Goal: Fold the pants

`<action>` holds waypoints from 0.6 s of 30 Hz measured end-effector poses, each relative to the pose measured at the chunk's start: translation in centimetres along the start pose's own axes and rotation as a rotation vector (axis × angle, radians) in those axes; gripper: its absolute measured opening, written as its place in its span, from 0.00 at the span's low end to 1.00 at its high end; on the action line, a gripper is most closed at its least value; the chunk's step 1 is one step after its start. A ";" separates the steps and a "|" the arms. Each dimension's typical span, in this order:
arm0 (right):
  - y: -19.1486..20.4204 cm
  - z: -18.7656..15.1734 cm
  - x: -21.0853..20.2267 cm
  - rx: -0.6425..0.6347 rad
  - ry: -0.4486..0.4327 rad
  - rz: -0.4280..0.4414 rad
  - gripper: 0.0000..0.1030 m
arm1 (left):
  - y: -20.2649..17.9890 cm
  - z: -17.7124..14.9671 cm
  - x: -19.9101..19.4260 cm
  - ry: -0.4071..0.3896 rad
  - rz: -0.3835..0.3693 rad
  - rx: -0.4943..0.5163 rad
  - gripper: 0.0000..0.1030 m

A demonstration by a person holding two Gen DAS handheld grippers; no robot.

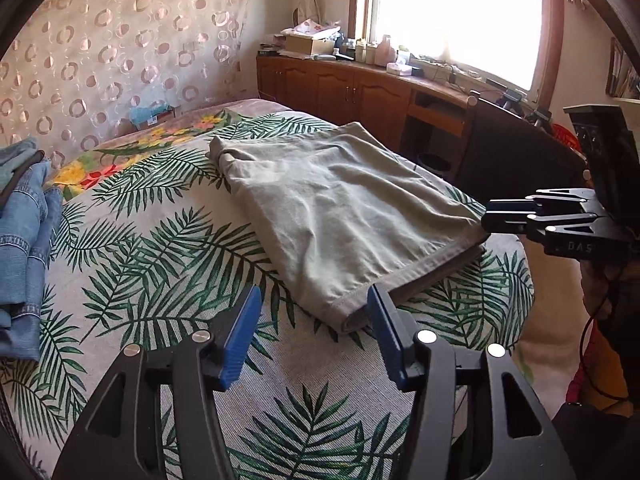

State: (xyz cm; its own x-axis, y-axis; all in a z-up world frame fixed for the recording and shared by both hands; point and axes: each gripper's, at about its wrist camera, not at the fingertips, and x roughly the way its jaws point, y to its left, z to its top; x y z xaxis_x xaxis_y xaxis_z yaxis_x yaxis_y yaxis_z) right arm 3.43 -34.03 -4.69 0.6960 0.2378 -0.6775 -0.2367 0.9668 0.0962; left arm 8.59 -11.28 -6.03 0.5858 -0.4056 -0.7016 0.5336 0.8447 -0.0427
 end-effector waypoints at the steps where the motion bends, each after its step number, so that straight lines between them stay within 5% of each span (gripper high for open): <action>1: -0.1 0.1 0.1 0.004 -0.004 -0.005 0.28 | 0.1 0.1 0.2 0.002 0.002 -0.003 0.55; 18: -0.5 -1.1 2.9 0.052 0.021 -0.011 0.29 | -0.4 -0.9 3.1 0.096 0.006 0.012 0.48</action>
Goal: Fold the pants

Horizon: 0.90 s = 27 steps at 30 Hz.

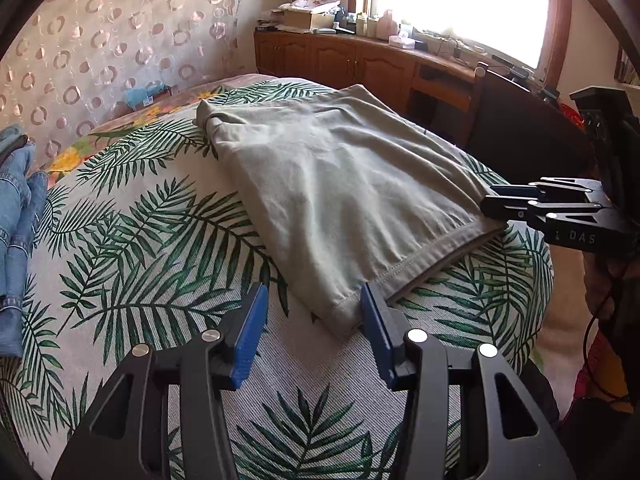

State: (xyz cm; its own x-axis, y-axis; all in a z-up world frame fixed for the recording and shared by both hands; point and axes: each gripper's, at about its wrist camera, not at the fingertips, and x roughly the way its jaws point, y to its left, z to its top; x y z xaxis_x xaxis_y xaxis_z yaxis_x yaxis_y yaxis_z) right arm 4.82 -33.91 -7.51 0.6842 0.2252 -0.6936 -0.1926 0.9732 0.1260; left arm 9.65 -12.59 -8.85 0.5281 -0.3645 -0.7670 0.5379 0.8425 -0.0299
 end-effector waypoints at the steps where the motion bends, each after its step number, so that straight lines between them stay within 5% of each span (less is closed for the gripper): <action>1: -0.1 0.1 0.0 0.004 0.000 0.002 0.29 | 0.0 -0.1 0.0 0.001 -0.002 -0.001 0.48; 4: -0.2 0.2 0.1 0.011 -0.002 0.007 0.29 | -0.1 -0.4 0.0 0.007 -0.015 -0.003 0.47; 14: -0.3 0.0 0.0 0.003 -0.004 0.006 0.30 | -0.9 -0.6 -0.5 -0.012 -0.061 0.001 0.13; 27: -0.2 -0.1 0.1 -0.004 -0.006 0.007 0.32 | -1.3 -0.9 -1.4 -0.002 -0.058 0.003 0.12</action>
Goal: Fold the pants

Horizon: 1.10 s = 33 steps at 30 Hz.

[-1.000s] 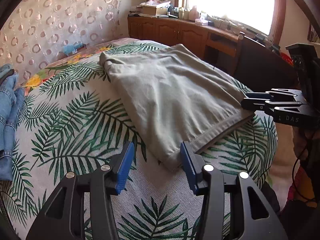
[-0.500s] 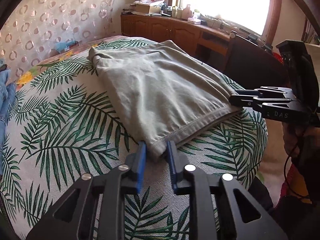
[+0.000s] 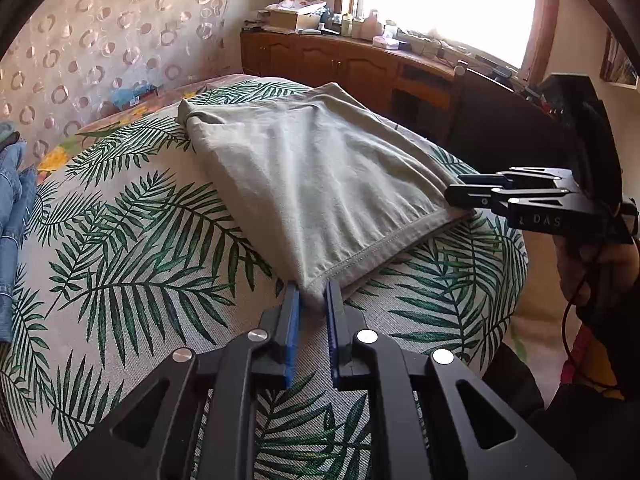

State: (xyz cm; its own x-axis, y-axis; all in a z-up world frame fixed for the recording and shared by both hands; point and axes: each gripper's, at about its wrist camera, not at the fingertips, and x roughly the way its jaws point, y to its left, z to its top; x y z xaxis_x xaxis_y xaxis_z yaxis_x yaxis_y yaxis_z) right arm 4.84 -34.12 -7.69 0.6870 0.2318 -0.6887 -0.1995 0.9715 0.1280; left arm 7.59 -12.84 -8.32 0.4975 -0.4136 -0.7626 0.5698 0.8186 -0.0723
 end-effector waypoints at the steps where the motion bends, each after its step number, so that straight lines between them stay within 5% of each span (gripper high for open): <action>1: 0.0 0.0 0.0 0.000 0.000 0.000 0.32 | 0.0 0.1 -0.1 -0.003 0.002 0.000 0.12; 9: 0.0 0.0 0.0 -0.001 -0.001 -0.002 0.32 | 0.6 0.4 -1.0 -0.019 0.002 -0.033 0.19; 13: 0.0 0.0 0.0 -0.004 -0.001 -0.003 0.32 | 1.4 0.7 -1.3 -0.039 0.040 -0.059 0.48; 15: 0.0 0.0 0.1 -0.005 -0.002 -0.004 0.32 | 1.9 0.8 -1.0 -0.037 0.040 -0.080 0.55; 17: 0.0 0.0 0.1 -0.005 -0.003 -0.005 0.33 | 2.4 0.9 -0.6 -0.028 0.046 -0.096 0.77; 33: 0.1 -0.4 -0.8 -0.018 -0.001 -0.015 0.33 | 3.3 1.5 2.1 0.016 0.050 -0.127 0.78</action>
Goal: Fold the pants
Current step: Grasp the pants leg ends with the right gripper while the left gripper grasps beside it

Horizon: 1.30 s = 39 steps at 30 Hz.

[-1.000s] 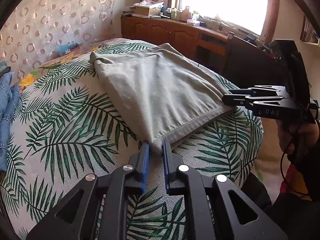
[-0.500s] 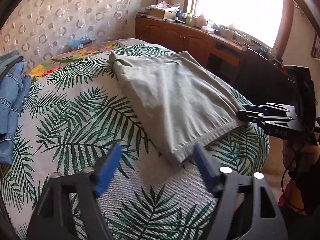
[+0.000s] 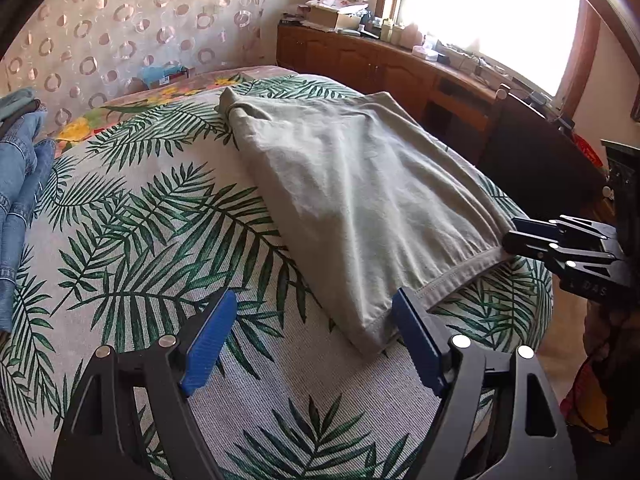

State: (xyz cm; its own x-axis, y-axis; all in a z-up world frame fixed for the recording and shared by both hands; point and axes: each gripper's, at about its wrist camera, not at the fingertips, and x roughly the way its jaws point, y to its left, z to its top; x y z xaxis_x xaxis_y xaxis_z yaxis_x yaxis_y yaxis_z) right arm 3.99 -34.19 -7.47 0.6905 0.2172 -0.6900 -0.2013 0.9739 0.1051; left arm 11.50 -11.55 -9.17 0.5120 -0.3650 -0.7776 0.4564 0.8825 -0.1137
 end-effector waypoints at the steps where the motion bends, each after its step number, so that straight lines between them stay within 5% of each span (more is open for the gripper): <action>1: 0.0 0.0 0.0 -0.001 0.001 -0.001 0.33 | 0.1 -0.1 0.3 0.009 -0.002 -0.003 0.79; 30: -0.4 -0.2 0.2 0.044 -0.003 0.021 0.33 | 0.0 -0.3 0.4 -0.020 0.003 0.005 0.80; 32: -0.5 -0.2 0.2 0.043 0.000 0.028 0.33 | -0.2 -0.3 0.2 -0.023 -0.017 0.009 0.67; 39: -0.6 0.0 0.3 0.045 0.017 0.069 0.25 | -0.5 -0.3 0.0 -0.013 -0.042 0.004 0.46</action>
State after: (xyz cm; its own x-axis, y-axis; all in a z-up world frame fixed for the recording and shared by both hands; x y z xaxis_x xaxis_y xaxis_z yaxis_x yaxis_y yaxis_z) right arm 4.34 -34.69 -7.74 0.6640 0.2829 -0.6921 -0.2159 0.9588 0.1848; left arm 11.05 -11.88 -9.24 0.5020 -0.4058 -0.7637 0.4804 0.8652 -0.1439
